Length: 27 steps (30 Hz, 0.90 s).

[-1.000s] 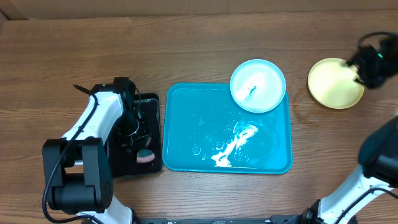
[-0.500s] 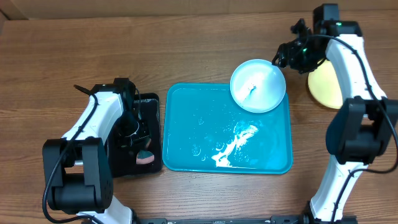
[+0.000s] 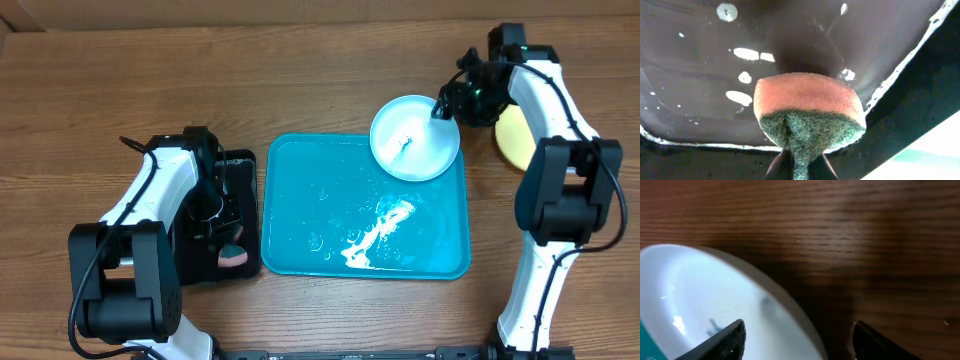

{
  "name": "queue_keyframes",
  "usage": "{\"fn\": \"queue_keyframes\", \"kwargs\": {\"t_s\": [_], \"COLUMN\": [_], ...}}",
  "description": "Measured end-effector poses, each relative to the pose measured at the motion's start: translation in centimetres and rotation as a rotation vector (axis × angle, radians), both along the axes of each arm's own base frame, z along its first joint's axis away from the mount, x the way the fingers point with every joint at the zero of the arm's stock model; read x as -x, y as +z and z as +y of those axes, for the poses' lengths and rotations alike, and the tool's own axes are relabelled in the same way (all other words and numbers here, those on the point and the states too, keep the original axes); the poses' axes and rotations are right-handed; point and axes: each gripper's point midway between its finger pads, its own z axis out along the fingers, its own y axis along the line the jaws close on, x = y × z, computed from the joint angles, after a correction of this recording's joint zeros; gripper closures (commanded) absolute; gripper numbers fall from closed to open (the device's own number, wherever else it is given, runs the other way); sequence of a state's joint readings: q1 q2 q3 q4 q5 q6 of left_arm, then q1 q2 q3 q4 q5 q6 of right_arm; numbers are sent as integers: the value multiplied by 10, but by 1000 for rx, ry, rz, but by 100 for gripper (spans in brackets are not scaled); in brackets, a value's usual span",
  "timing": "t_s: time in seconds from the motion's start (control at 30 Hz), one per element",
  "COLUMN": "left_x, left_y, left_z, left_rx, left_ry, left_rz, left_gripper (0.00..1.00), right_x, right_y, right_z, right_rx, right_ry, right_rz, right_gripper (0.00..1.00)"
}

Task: Clean dirty plates on tray and stack at the side
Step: 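Grip the light-blue plate rim with the right gripper and drag it to tray center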

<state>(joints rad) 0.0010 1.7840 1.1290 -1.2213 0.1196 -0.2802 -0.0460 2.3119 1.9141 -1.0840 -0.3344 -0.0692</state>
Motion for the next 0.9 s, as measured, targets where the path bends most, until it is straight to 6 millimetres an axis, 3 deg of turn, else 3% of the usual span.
{"fn": "queue_keyframes", "kwargs": {"t_s": [0.13,0.2,0.33,0.5,0.9], "left_x": [1,2,2,2,2], "left_y": [0,0,1,1,1], "left_z": [0,0,0,0,0], "left_rx": [0,0,0,0,0], "left_ry": [0,0,0,0,0], "left_rz": [6,6,8,10,10], "left_gripper": [95,96,96,96,96], "right_x": [1,-1,-2,-1,9], "right_y": [-10,-10,-10,-14,-18], "right_z": [0,0,0,0,3], "right_rx": [3,2,2,2,-20], "right_ry": [10,6,7,11,-3], "right_rz": [12,5,2,1,42], "right_gripper": [62,66,62,94,96]}}
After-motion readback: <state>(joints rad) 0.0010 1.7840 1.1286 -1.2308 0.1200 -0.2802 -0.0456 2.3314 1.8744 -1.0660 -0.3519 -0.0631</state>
